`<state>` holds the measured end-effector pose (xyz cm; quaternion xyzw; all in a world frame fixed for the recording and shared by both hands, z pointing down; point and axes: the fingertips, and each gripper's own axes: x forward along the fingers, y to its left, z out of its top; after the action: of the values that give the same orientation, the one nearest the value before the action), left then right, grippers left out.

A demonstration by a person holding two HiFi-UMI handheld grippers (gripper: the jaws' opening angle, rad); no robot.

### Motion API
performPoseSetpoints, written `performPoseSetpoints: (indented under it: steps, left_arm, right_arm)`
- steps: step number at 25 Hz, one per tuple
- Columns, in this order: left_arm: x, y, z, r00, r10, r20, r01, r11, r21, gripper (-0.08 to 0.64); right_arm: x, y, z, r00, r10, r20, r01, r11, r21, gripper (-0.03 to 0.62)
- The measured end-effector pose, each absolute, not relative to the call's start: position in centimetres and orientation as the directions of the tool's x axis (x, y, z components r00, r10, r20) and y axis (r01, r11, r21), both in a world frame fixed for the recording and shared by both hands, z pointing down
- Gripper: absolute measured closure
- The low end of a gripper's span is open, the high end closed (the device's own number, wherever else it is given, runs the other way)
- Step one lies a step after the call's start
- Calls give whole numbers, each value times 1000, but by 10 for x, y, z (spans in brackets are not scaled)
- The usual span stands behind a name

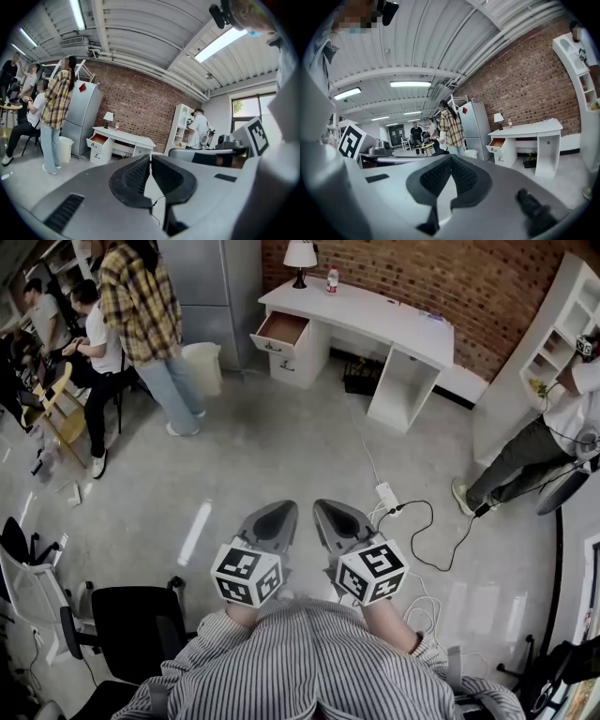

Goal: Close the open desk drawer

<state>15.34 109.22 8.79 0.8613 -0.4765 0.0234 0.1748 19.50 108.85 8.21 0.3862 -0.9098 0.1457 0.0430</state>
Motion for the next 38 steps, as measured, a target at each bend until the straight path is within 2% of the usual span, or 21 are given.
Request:
performPoseSetpoints:
  steps: [11,18,27,38]
  left_arm:
    - [172,1112,121,528,-813,247,-825,-421,378,537]
    - [172,1069,131,528,-810,256,-824,-416,384,537]
    - [127,948,129,521,-824,222,-820,-410,399,537]
    - [69,809,108,595,-782,187,-783,-510,357,538]
  right_arm:
    - [224,1112,109,-691,-687,227,-721,626,-298,577]
    - [224,1071,119,-692,-683,234,-718,620,-316,577]
    - [172,963,122,-710,-660,245,-704,653,-280,577]
    - [104,809,103,-680,-703,211,-732,629,-262,577]
